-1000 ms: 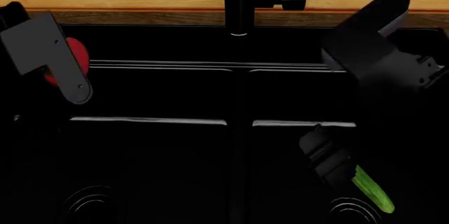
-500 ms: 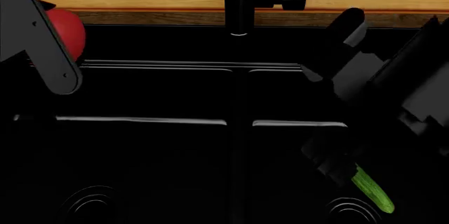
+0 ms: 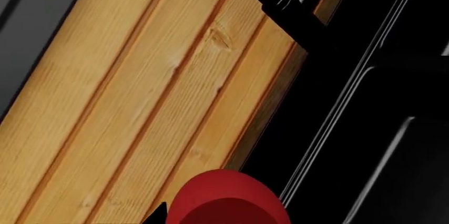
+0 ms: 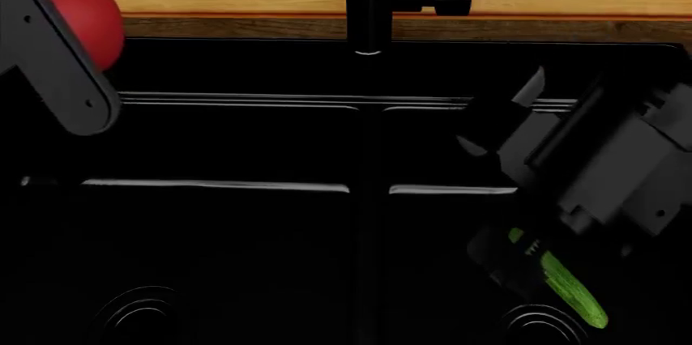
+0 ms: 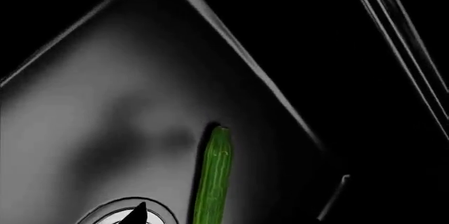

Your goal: Pick the vegetables from the sink and place them on the cutting board.

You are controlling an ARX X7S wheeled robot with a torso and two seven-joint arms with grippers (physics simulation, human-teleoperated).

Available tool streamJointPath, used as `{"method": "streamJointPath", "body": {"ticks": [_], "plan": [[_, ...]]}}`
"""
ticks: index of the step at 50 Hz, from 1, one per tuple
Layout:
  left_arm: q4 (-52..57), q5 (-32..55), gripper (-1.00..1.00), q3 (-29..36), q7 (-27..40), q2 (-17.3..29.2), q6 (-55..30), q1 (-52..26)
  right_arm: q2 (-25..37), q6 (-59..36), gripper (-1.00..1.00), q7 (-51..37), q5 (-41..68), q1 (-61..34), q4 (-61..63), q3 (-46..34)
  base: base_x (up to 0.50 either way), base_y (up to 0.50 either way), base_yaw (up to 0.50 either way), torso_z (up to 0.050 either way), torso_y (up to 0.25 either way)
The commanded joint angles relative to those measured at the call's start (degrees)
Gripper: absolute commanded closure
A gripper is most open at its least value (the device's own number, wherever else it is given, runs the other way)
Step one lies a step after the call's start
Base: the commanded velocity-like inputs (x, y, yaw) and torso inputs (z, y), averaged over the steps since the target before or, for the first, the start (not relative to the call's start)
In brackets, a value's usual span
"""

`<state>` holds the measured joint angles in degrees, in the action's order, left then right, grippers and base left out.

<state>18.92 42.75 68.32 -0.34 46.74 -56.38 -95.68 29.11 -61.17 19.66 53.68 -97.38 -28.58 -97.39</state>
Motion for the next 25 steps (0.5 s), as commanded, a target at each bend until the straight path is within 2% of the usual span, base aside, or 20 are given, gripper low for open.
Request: {"method": "streamJointPath", "body": {"ticks": [1, 9, 19, 25], "plan": [[1.7, 1.8, 1.00, -1.4, 2.2, 0.6, -2.0, -1.0, -1.5, 7.6, -1.00, -3.1, -1.6, 5.6, -8.5, 2.7, 0.00, 0.00, 0.00, 0.000, 0.000], [2.4, 2.1, 1.00, -1.2, 2.2, 1.0, -2.7, -1.0, -0.7, 6.8, -1.00, -5.5, 0.4, 8.3, -7.0, 4.1, 0.00, 0.00, 0.00, 0.000, 0.000], [3.5, 3.3, 1.00, -1.8, 2.8, 1.3, -4.5, -1.5, -0.9, 5.8, -1.00, -1.9, -0.1, 9.0, -6.1, 1.7, 0.00, 0.00, 0.00, 0.000, 0.000], [3.1, 3.2, 1.00, -1.7, 2.5, 0.8, -4.8, -2.0, -3.2, 8.7, -1.00, 1.7, -2.7, 9.6, -11.1, -0.1, 0.00, 0.00, 0.00, 0.000, 0.000]]}}
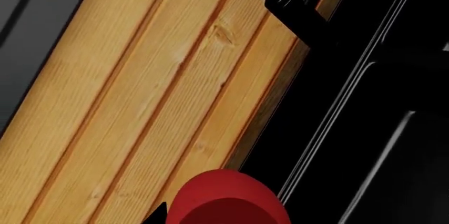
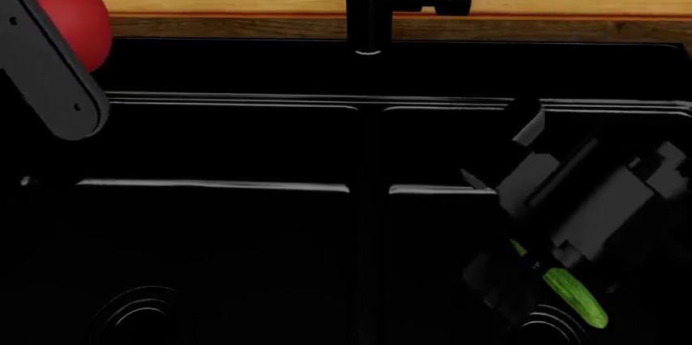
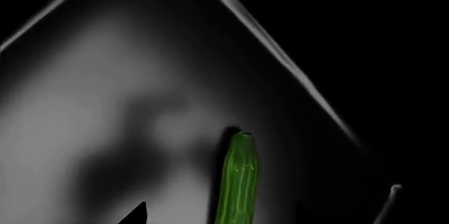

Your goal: Pick the vegetables from the sink and place them on the cutting board.

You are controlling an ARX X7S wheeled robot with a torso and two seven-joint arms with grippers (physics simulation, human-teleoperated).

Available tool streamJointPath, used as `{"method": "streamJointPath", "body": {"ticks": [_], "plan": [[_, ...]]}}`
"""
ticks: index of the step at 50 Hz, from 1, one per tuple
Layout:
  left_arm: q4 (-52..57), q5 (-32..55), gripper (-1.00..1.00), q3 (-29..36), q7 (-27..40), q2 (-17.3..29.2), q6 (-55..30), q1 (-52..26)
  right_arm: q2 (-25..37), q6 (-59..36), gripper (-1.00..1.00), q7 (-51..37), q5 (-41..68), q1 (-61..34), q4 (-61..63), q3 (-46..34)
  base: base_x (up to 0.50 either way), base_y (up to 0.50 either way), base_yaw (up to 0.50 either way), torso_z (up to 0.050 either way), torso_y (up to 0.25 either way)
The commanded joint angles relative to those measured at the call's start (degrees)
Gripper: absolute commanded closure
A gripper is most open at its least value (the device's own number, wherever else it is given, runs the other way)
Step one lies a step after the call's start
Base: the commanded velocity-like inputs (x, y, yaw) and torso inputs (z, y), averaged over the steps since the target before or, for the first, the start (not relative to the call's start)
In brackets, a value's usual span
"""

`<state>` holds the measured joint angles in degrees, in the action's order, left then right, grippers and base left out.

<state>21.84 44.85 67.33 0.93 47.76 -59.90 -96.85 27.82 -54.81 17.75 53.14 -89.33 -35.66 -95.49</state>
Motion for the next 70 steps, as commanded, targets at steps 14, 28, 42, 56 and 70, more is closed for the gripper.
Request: {"method": "streamJointPath", "body": {"ticks": [14, 28, 42, 56, 70], "plan": [[0.2, 1.6, 1.00, -0.5, 0.8, -1.0, -3.0, -1.8, -3.8, 6.3, -1.00, 3.2, -2.5, 5.1, -10.7, -0.6, 0.00, 0.00, 0.00, 0.000, 0.000], [-0.6, 0.3, 1.00, 0.6, 0.1, -1.3, -2.8, -2.3, -5.2, 6.8, -1.00, 3.8, -0.5, 7.4, -17.5, 1.9, 0.00, 0.00, 0.00, 0.000, 0.000], [-1.0, -0.3, 1.00, 1.4, -0.4, -1.9, -2.6, -2.1, -3.2, 5.0, -1.00, 3.1, 1.1, 9.8, -16.1, 2.6, 0.00, 0.00, 0.00, -0.003, -0.007], [-1.7, -0.7, 1.00, 1.7, -0.6, -2.4, -2.1, -1.7, -1.8, -0.2, 1.00, 2.9, 1.6, 9.9, -16.5, 1.5, 0.00, 0.00, 0.00, -0.003, -0.005], [-0.9, -0.3, 1.00, 0.5, 1.1, -2.1, -2.1, -1.4, -1.9, 1.5, 1.00, 4.0, 2.0, 4.7, -13.8, 3.5, 0.00, 0.00, 0.00, -0.001, -0.002]]}}
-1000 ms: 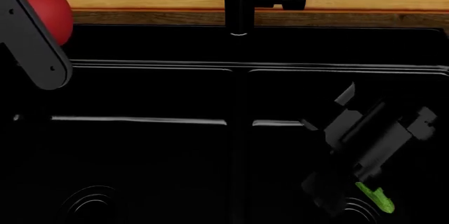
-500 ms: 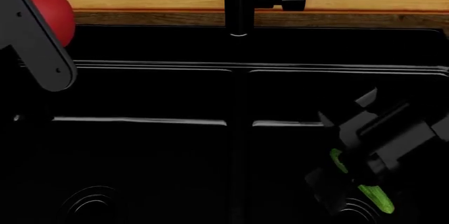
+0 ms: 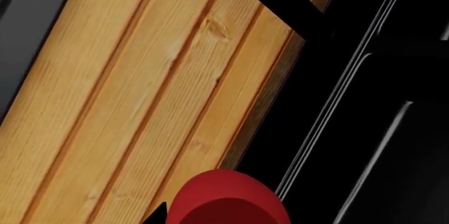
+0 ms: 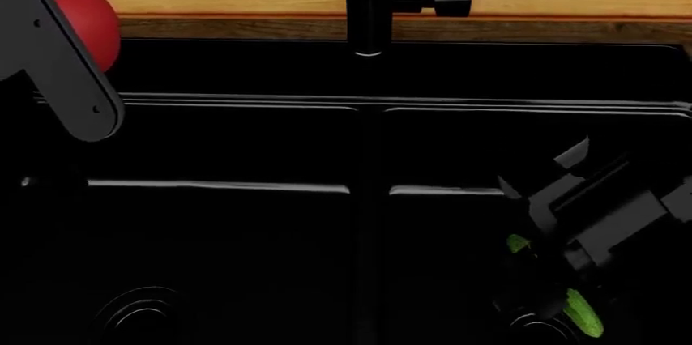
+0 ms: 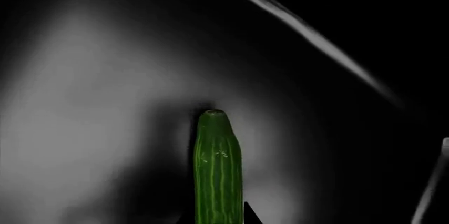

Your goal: Pick the vegetables from the sink and place them on the cutting board.

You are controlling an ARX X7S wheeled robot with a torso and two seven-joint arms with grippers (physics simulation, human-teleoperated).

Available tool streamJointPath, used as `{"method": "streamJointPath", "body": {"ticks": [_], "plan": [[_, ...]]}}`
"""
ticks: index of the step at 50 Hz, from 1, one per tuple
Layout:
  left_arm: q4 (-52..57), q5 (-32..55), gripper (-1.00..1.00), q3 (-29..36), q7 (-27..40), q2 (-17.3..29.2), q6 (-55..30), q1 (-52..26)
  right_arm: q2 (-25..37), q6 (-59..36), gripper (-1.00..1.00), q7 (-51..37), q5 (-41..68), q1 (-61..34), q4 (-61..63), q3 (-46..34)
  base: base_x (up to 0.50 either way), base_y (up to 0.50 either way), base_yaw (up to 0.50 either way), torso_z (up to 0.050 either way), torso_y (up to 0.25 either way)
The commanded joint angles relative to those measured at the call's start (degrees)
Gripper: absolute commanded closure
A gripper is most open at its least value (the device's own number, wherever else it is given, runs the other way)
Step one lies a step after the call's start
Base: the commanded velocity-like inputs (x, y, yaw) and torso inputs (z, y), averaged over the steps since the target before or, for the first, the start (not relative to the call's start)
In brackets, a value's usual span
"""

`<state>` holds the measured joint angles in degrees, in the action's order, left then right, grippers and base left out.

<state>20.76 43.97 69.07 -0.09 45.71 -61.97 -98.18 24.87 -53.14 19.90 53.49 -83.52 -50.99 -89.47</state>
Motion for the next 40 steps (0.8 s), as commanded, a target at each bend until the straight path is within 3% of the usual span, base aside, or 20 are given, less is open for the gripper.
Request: {"method": "streamJointPath", "body": {"ticks": [1, 9, 21, 40], "plan": [[0.2, 0.8, 1.00, -1.4, 2.1, -0.1, -0.2, -0.2, 1.5, -1.2, 1.00, 1.3, 2.2, -2.0, 3.0, -2.2, 0.00, 0.00, 0.00, 0.000, 0.000], [-1.6, 7.1, 1.00, -9.7, 6.5, -1.4, 1.3, 1.1, 8.0, -6.0, 1.00, -3.3, 3.9, -9.3, 16.2, -0.6, 0.00, 0.00, 0.00, 0.000, 0.000], [-0.4, 4.7, 1.00, -8.5, 5.4, -0.2, 5.0, 2.7, 15.0, -10.4, 1.00, -3.4, 4.8, -20.9, 31.6, 0.8, 0.00, 0.00, 0.00, 0.000, 0.000], [0.7, 3.7, 1.00, -9.9, 8.1, 2.5, 8.3, 5.7, 21.5, -14.7, 1.00, -1.3, 4.5, -30.8, 43.4, 0.8, -0.01, 0.00, 0.00, 0.000, 0.250]]}}
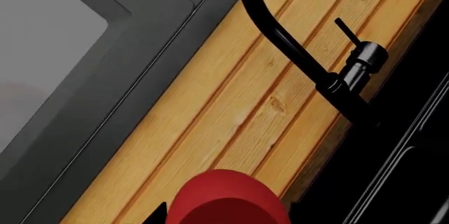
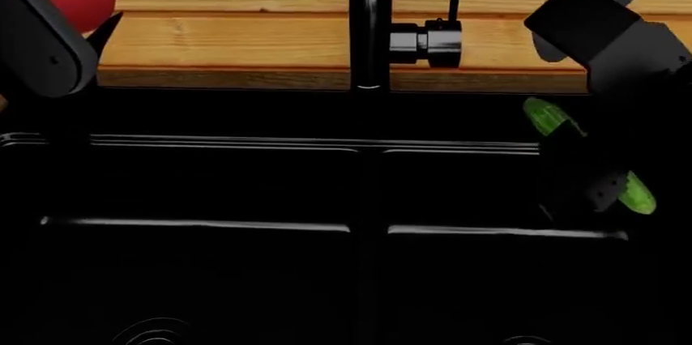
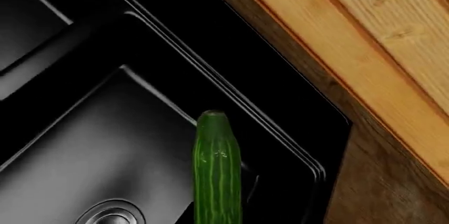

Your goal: Pick the vegetables from the sink and place them on the cutting board.

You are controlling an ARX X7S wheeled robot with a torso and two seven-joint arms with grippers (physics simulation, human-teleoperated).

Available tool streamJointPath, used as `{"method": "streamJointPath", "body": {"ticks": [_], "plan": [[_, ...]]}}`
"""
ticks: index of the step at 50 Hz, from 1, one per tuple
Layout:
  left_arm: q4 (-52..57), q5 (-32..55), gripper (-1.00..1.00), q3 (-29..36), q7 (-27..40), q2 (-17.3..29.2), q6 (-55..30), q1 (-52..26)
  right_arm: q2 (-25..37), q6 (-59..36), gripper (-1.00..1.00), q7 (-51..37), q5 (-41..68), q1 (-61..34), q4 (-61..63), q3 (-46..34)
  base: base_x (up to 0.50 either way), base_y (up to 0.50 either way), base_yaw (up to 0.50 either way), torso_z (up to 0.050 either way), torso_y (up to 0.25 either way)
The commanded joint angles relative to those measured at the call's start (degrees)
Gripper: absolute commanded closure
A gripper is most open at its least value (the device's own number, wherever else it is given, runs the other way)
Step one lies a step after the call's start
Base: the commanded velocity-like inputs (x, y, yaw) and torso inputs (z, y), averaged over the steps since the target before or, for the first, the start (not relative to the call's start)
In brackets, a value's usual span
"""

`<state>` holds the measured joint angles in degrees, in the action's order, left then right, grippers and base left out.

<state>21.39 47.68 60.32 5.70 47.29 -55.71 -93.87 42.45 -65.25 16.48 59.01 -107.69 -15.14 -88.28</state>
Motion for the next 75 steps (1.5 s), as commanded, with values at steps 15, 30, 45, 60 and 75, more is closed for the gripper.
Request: {"method": "streamJointPath", "body": {"ticks": [15, 30, 45, 60, 75], "plan": [[2.9, 6.3, 1.00, -5.5, 7.7, 0.8, 0.3, 3.2, 9.3, -5.5, 1.00, -4.9, 4.5, -8.9, 17.2, 4.7, -0.07, 0.00, 0.00, 0.000, 0.233], [3.9, 4.4, 1.00, -4.4, 7.4, 0.7, 0.4, 2.8, 7.2, -3.7, 1.00, -7.7, 5.0, -8.8, 15.8, 7.4, -0.50, -0.01, 0.00, 0.000, 0.000], [4.1, 5.5, 1.00, -5.2, 11.5, 0.8, 2.1, 7.5, 8.2, -5.8, 1.00, -16.8, 10.6, -9.3, 18.6, 12.6, -0.06, -0.28, 0.00, 0.000, 0.000], [4.2, 9.4, 1.00, -6.2, 10.7, -1.5, -2.5, 2.7, 7.7, -6.2, 1.00, -15.6, 10.1, -10.7, 18.5, 12.8, 0.00, -0.50, 0.00, 0.000, 0.000], [3.5, 5.2, 1.00, -4.8, 9.6, -1.0, 3.2, 6.6, 8.3, -6.1, 1.00, -15.7, 10.1, -10.8, 18.9, 13.3, 0.00, -0.50, 0.00, 0.000, 0.000]]}}
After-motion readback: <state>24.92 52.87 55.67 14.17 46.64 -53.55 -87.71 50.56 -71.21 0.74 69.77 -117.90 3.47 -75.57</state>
